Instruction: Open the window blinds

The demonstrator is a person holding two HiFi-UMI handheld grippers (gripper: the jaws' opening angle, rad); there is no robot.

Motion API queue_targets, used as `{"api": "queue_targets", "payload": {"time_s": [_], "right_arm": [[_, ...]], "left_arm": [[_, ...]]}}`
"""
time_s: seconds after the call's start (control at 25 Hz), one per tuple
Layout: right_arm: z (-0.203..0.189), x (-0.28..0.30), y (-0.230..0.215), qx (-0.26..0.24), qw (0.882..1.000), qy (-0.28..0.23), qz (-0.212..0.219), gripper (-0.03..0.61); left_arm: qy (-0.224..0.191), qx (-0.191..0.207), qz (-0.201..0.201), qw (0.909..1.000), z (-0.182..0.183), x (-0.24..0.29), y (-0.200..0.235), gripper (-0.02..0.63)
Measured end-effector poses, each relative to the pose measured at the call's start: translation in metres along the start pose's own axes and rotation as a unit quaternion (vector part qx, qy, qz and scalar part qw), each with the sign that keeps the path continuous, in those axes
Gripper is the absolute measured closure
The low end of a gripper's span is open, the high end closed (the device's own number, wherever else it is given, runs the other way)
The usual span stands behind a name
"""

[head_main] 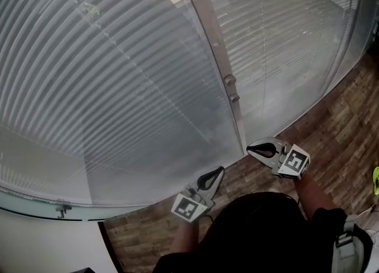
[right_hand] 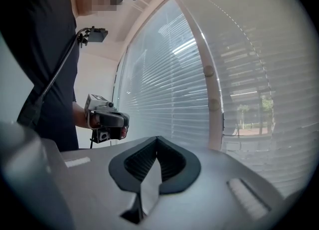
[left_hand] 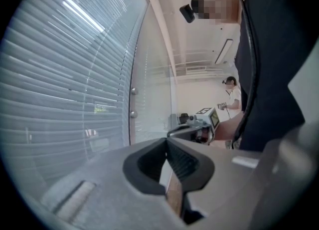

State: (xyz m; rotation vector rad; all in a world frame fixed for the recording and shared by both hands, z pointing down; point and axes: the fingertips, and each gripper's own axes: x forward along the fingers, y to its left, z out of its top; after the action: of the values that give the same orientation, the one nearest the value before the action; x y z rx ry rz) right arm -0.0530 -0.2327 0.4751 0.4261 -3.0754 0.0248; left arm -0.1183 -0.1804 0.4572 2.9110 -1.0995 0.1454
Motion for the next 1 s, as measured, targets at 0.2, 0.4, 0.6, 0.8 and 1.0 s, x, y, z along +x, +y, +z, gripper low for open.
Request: {"api": "queue_targets", "payload": {"time_s": [0.2, 0.4, 0.6, 0.8, 1.0], "right_arm": [[-0.011, 0.010, 0.005, -0.016, 1.000, 0.019, -0.012, 0.572], [-0.016, 0.018, 0.012, -0.033, 0.998, 0.032, -0.030, 0.572], [0.003, 0.005, 0.013, -0.073, 0.994, 0.065, -0.054, 0.572], [0.037, 0.003, -0.016, -0.144, 0.983, 0.091, -0.074, 0.572], [0.060, 0.004, -0.042, -0.206, 0.965, 0.116, -0.115, 0.572]], "left_arm": [[0.001, 0.002, -0.019, 0.9998, -0.008, -0.006, 0.001, 0.609], [0.006, -0.007, -0.035, 0.9993, -0.022, -0.018, -0.003, 0.609], [-0.004, -0.017, -0.051, 0.9985, -0.013, -0.025, -0.016, 0.609], [-0.018, -0.009, -0.049, 0.9986, 0.000, -0.019, -0.015, 0.609], [-0.026, -0.010, -0.049, 0.9984, -0.008, -0.022, -0.019, 0.609]]}}
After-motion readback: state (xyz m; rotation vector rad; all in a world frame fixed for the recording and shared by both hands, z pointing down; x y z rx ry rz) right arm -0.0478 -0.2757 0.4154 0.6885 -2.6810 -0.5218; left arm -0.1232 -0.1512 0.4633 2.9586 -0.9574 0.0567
